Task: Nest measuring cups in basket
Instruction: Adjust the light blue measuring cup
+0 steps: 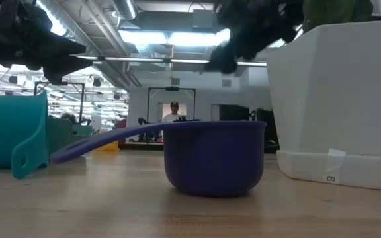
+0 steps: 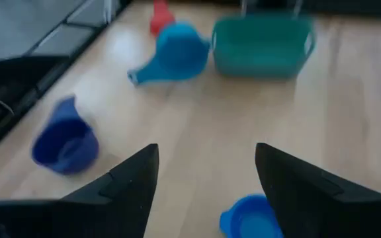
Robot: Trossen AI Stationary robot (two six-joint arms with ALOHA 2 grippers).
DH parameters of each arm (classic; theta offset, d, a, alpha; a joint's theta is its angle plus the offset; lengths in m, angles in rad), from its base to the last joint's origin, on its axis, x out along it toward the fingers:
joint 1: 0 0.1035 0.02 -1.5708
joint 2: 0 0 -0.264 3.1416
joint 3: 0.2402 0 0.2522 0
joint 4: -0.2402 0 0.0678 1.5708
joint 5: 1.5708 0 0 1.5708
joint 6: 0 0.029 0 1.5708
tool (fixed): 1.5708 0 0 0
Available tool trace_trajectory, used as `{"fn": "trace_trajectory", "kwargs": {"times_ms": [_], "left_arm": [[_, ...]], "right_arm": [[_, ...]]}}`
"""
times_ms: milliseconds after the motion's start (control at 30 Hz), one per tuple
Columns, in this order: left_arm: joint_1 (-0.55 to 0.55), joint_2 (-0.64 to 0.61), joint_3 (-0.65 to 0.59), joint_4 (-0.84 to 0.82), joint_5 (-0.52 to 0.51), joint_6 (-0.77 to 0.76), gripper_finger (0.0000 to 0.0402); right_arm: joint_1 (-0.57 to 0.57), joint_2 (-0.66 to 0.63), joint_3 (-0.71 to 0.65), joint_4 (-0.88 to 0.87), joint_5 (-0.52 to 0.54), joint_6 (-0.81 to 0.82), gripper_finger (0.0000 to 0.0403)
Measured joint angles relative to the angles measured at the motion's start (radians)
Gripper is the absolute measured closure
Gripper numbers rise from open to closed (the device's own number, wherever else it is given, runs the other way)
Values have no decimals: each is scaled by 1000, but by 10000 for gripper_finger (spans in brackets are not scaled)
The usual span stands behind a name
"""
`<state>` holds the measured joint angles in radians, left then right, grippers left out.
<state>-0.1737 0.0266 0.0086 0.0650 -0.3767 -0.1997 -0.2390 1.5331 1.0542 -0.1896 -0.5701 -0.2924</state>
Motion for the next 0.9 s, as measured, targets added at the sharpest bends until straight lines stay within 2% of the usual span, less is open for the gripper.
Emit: {"fn": "trace_trajectory", "kwargs": {"times_ms": [233,567,667,900], "left_arm": [[0,0,0,-1,0,0,195],[1,0,0,39,-36,60,195],[1,0,0,100,-38,49,195],[1,0,0,259,-51,32,195]], "right_arm": [[-1,-231,1,-98,1,4,147],[6,-555,-1,-383,44,79,147],[14,-653,-50,-364,48,75,147],[13,-855,-243,-297,143,102,147]]}}
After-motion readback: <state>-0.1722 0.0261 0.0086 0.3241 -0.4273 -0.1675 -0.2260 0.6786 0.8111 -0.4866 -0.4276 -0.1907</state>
